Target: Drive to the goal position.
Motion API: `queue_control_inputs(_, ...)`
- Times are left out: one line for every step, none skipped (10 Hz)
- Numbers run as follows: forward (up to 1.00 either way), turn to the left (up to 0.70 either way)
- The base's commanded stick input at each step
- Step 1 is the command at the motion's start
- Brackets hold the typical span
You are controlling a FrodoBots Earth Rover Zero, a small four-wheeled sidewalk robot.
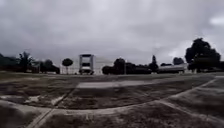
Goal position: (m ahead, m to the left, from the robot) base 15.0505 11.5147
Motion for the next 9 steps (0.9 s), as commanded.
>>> queue_control_inputs(0.7, 0.0)
queue_control_inputs(0.7, 0.0)
queue_control_inputs(0.7, 0.0)
queue_control_inputs(0.7, 0.0)
queue_control_inputs(0.7, 0.0)
queue_control_inputs(0.7, 0.0)
queue_control_inputs(0.7, 0.0)
queue_control_inputs(0.7, 0.0)
queue_control_inputs(0.7, 0.0)
